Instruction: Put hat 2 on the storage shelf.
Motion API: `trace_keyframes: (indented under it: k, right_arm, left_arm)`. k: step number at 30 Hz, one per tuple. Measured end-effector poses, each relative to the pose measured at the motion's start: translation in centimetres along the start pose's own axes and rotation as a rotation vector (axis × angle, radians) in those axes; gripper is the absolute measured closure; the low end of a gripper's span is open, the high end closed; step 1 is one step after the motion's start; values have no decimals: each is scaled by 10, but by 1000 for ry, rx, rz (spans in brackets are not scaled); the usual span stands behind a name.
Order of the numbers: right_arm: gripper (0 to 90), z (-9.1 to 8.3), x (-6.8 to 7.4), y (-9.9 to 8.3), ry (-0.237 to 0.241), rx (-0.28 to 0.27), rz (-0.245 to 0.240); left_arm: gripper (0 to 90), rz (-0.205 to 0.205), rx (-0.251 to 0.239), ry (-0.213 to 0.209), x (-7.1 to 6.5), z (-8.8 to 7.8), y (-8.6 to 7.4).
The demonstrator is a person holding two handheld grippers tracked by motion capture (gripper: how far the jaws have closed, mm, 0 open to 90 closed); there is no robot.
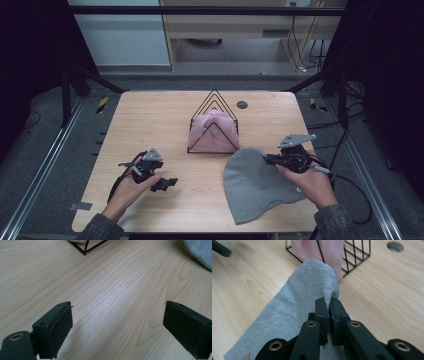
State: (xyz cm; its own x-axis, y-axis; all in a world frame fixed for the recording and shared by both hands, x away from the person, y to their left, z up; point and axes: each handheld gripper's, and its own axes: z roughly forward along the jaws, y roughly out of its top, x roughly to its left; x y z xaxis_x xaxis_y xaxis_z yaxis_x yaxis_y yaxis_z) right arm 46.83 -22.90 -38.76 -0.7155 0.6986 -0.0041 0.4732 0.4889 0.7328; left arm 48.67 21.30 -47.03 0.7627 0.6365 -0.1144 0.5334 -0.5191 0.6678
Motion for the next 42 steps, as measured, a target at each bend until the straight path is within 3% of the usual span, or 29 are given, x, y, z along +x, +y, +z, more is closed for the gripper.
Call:
trace_keyframes:
  k: [13, 22, 27, 33, 42]
  right_arm:
    - [858, -9, 38, 42, 48, -76, -123]
    - [858, -8, 59, 74, 77, -120, -186]
    - [859, -5, 67, 89, 84, -131, -213]
    - [859, -2, 73, 100, 92, -131, -231]
    - [859, -3, 78, 112, 104, -124, -262]
  left_arm:
    - [85, 34, -15, -35, -5, 1, 2]
    - [86, 59, -52, -89, -12, 0, 5]
    - [90, 51, -95, -112, -12, -4, 7]
    - [97, 50, -99, -126, -12, -4, 7]
    - [106, 89, -110, -153, -21, -8, 16]
